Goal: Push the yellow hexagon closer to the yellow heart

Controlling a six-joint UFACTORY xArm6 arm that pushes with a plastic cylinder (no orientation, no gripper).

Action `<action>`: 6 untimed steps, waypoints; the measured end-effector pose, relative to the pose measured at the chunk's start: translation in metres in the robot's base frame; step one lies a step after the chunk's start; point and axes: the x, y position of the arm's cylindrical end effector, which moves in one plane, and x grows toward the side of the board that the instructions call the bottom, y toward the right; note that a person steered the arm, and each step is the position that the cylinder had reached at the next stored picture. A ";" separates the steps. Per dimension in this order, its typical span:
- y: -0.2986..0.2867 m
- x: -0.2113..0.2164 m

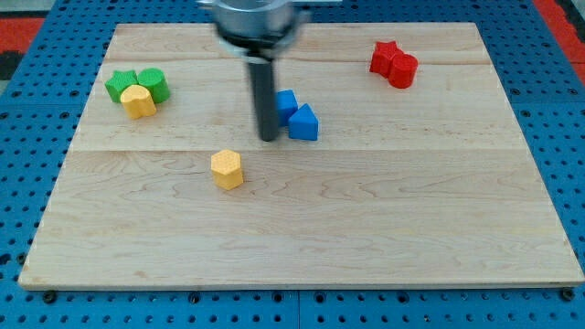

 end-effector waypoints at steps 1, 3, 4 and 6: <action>-0.011 0.034; -0.077 0.064; -0.138 0.018; -0.165 0.046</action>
